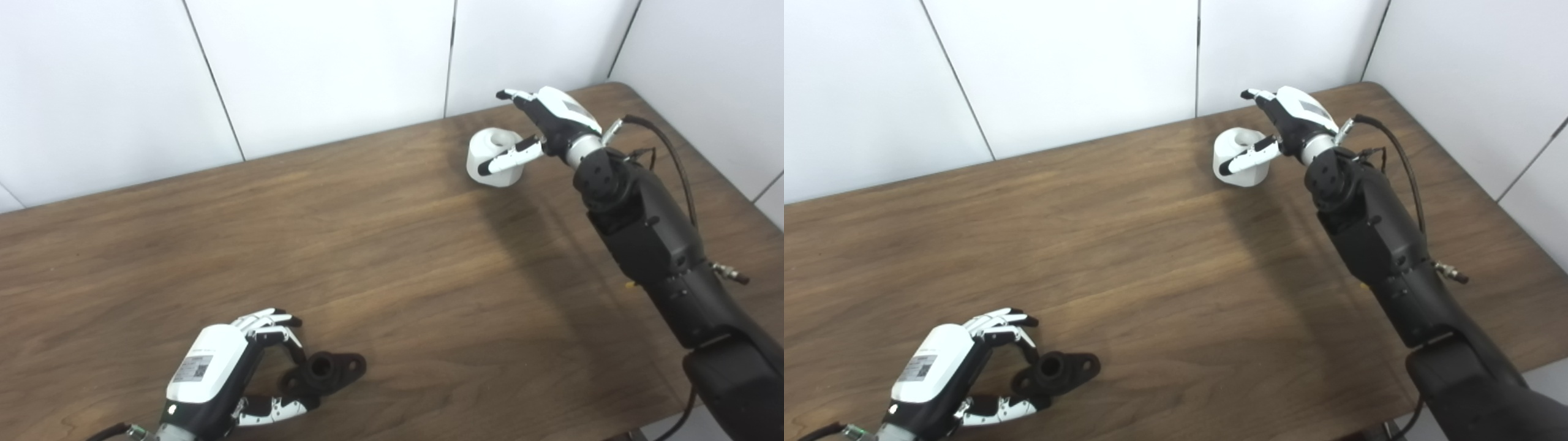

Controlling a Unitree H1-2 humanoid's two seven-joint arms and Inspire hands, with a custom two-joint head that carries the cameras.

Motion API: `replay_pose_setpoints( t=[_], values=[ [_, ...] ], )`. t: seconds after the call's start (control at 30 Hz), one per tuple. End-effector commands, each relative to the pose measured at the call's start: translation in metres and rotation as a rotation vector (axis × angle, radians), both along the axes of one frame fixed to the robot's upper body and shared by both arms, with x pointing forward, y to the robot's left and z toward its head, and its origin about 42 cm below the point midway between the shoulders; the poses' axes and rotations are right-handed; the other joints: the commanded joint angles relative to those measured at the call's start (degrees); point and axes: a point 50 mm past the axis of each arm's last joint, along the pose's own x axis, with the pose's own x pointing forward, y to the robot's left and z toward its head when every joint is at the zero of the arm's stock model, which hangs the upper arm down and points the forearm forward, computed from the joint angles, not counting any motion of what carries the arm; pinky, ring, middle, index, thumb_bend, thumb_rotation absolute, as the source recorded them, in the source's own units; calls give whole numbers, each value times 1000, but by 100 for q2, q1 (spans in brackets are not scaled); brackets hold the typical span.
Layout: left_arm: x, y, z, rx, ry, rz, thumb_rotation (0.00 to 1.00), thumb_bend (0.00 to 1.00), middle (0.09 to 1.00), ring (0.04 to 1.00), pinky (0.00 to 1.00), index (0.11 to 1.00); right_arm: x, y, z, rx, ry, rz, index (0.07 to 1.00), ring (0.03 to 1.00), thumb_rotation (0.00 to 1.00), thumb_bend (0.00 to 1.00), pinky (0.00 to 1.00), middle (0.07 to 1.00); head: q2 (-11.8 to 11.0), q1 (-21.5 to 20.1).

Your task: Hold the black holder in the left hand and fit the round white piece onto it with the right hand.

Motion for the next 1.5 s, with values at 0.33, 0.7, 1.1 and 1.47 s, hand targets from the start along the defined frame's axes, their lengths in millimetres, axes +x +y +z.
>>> replay_pose_setpoints(
  t=[0.33,0.7,1.1,1.47],
  values=[
    [-13,14,-27,83,152,24,52,516,788,862,828,489,11,-9,36,-81,-56,-12,847,990,360,922,1000,939,3,-1],
    [-12,13,-26,76,142,29,53,516,787,856,810,489,10,-7,33,-106,-27,-2,818,976,343,904,1000,923,20,17],
    [-12,12,-25,77,150,26,53,516,792,865,825,489,11,-3,26,-117,-4,10,820,980,361,896,1000,927,31,33],
    [-15,10,-23,77,146,24,53,516,790,864,826,489,9,-7,26,-121,5,9,817,981,349,862,1000,923,70,47]
  ],
)
